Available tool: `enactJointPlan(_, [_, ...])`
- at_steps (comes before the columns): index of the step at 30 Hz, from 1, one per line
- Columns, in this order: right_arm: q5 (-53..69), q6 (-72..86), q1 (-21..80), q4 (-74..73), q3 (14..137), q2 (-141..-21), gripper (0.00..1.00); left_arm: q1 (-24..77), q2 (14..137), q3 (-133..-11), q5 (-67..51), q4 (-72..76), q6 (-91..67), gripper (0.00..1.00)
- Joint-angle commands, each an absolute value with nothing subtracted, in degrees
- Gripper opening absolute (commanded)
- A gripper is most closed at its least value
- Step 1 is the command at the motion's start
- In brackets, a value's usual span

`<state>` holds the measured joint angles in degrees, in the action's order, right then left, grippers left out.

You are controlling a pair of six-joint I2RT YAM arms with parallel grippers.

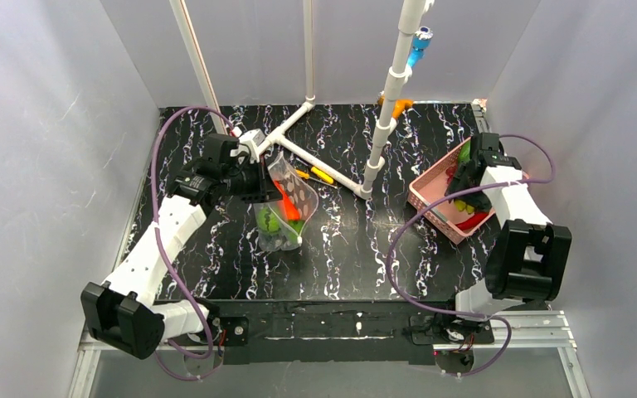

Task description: Place the food in the zip-top bag and seal the zipper

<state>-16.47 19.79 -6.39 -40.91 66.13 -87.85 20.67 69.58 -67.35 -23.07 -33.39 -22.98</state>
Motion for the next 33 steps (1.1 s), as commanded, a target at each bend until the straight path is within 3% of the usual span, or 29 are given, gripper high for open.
enactJointPlan(1, [-10.7,22.0,-6.1,-40.5,63.8,-82.1,0.34,20.2,70.1,-67.0,-24.4,-33.2,-22.5,0.00])
enactJointPlan(12, [4.4,25.7,-0.4,-48.8,56.2,-56.6,0.31,20.2,72.1,-66.0,-28.0,-31.1,-21.7,0.00])
enactJointPlan(22, [5.7,33.8,32.2,-57.4,56.9,-49.9,0.25,20.3,72.4,-64.3,-27.3,-28.7,-19.2,0.00])
enactJointPlan(28, [9.8,34.9,48.5,-57.7,62.3,-54.6,0.25,20.5,72.7,-63.9,-28.4,-27.7,-18.4,0.00])
enactJointPlan(33, [17.5,32.1,52.5,-61.9,76.9,-64.8,0.26,21.4,71.1,-63.1,-26.6,-26.9,-16.9,0.00])
